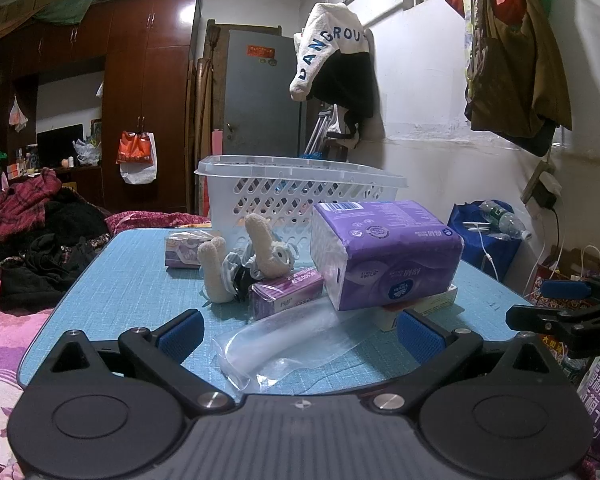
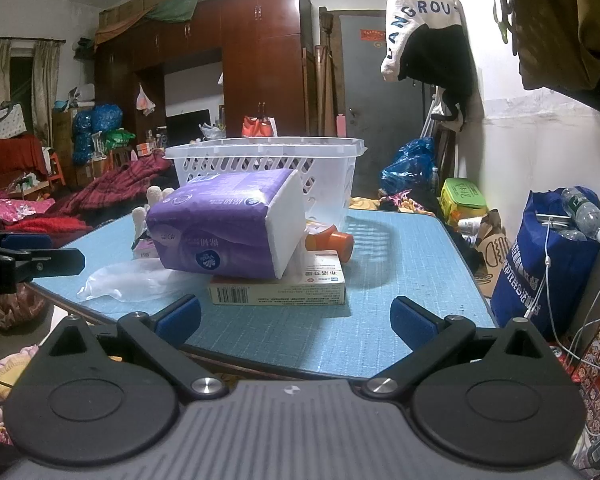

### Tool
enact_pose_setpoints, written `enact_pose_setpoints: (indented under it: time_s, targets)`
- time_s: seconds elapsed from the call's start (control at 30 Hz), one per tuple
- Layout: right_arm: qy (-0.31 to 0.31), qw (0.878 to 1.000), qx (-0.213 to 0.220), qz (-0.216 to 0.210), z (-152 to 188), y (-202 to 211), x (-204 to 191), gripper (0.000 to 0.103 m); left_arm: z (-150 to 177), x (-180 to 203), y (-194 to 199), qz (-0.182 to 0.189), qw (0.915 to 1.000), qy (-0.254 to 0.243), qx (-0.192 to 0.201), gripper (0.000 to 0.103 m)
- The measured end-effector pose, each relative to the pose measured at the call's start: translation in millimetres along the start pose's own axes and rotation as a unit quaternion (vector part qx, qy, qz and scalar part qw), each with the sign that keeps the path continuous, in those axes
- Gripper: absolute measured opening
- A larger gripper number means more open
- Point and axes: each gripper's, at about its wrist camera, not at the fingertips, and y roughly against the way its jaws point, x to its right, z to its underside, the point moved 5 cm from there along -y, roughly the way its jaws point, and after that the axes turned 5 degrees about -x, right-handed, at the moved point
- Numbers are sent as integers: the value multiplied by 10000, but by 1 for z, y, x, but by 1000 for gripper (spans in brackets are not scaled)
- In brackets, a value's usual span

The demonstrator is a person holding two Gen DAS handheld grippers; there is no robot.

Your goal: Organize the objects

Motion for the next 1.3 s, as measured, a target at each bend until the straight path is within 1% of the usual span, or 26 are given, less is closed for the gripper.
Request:
enact_pose_setpoints:
  time_s: [1.3]
  targets:
    - [3, 10000, -6, 19, -1, 1, 0, 103, 0, -1, -1, -21, 10000, 39, 14, 103]
